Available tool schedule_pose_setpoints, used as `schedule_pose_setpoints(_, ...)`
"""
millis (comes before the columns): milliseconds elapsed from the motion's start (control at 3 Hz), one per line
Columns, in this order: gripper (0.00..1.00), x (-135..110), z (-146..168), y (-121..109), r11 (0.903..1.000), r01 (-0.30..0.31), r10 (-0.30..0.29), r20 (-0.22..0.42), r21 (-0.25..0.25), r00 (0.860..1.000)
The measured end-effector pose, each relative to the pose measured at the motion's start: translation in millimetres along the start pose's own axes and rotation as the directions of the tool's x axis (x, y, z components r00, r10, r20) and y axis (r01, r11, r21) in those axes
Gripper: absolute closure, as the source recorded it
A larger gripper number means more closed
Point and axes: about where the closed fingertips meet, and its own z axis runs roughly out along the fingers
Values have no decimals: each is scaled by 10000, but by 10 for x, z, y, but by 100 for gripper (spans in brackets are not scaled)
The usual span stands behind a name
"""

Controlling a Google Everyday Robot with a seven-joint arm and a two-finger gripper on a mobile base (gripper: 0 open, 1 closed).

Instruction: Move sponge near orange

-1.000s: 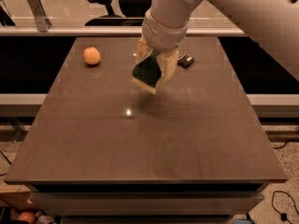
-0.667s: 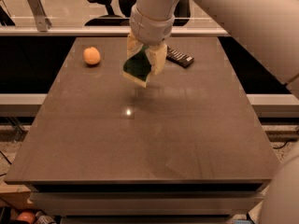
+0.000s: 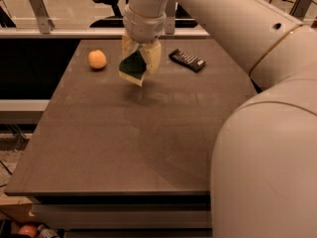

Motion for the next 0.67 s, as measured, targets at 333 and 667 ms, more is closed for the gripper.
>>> schedule_pose_setpoints(333, 100, 33, 133, -163, 9999, 103, -102, 241, -44, 9997)
schedule_pose_setpoints(667, 100, 70, 311, -404, 9996, 239, -233, 402, -167, 9989)
